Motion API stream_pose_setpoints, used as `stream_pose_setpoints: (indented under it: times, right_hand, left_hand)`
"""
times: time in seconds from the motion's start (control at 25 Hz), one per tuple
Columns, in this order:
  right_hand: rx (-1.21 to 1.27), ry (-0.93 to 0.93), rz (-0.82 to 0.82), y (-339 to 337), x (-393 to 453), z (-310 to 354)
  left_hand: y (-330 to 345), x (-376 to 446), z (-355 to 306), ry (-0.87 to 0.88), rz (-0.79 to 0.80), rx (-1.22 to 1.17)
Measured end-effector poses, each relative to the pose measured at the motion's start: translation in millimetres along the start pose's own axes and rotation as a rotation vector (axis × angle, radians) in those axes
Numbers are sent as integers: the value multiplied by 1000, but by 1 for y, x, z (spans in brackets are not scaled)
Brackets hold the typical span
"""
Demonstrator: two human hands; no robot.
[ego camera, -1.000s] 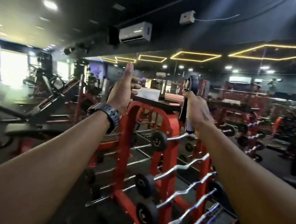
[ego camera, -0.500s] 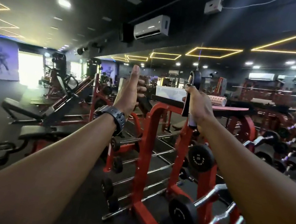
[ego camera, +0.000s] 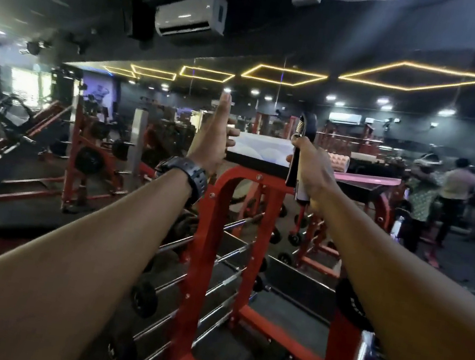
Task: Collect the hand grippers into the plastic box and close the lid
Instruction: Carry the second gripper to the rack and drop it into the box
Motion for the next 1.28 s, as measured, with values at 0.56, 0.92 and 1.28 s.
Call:
stream_pose_setpoints:
  times: [0.56,0.92,1.28]
  right_hand:
    - [-184,8,-302,100,104,10]
    - [-86,-58,-358,135,159,-5]
    - [-187,-46,-319,110,264,-58]
  left_hand:
    - [-50,193,75,37,287,-183]
    - [-33,258,96,97,331,-176]
    - [53,351,123,104,445,-257]
Point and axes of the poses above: each hand's wrist, its own x-axis towards the middle knuckle, its own y-axis out of the palm, z = x × y, the point moved 7 cm from there along x, towards the middle knuckle, and after that the axes turned 6 degrees about -y, right-handed, at the moved point
